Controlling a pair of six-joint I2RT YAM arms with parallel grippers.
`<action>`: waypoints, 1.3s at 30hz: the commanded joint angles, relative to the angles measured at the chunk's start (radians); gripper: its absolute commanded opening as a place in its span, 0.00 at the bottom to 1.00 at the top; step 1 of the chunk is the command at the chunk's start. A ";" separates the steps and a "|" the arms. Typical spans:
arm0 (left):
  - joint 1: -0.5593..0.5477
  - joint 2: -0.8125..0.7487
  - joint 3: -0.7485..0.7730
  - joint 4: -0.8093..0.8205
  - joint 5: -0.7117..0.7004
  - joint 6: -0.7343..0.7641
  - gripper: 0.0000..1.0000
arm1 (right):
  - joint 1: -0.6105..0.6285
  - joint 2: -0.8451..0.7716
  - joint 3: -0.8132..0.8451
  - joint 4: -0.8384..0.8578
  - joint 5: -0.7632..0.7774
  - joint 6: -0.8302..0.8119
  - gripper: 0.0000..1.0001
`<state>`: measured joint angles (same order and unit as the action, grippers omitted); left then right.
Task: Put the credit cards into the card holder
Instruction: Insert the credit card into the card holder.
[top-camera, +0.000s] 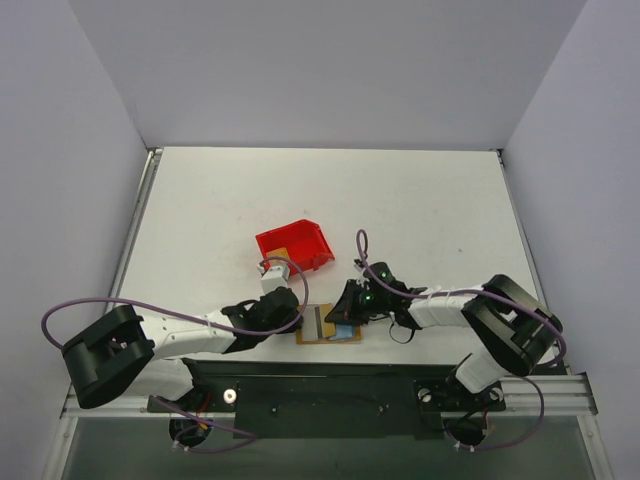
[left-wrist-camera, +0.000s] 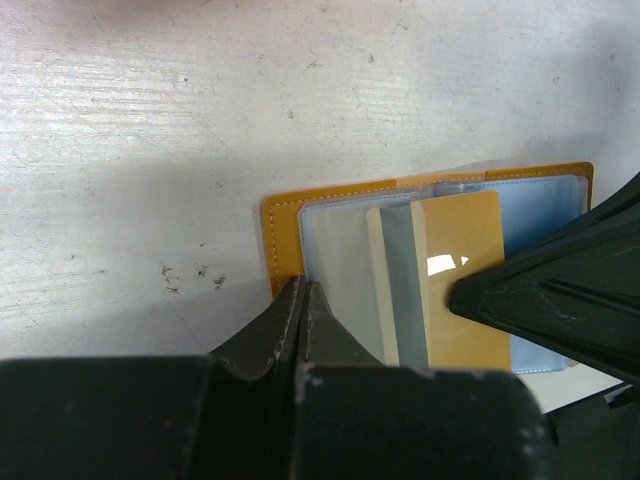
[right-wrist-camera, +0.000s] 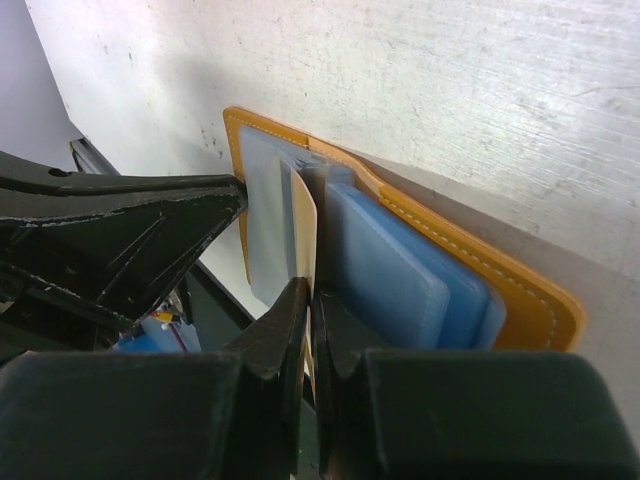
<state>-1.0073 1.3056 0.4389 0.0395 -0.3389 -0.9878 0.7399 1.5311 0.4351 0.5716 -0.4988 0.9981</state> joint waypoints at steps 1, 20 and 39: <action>-0.010 0.040 -0.020 -0.090 0.034 0.008 0.00 | 0.026 0.049 0.004 0.030 0.006 0.022 0.00; -0.010 0.030 -0.017 -0.093 0.026 0.006 0.00 | 0.072 -0.042 0.181 -0.395 0.091 -0.183 0.40; -0.010 0.032 -0.023 -0.093 0.029 0.000 0.00 | 0.127 0.032 0.301 -0.582 0.195 -0.256 0.31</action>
<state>-1.0073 1.3060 0.4393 0.0402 -0.3370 -0.9882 0.8547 1.5288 0.7040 0.0185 -0.3218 0.7547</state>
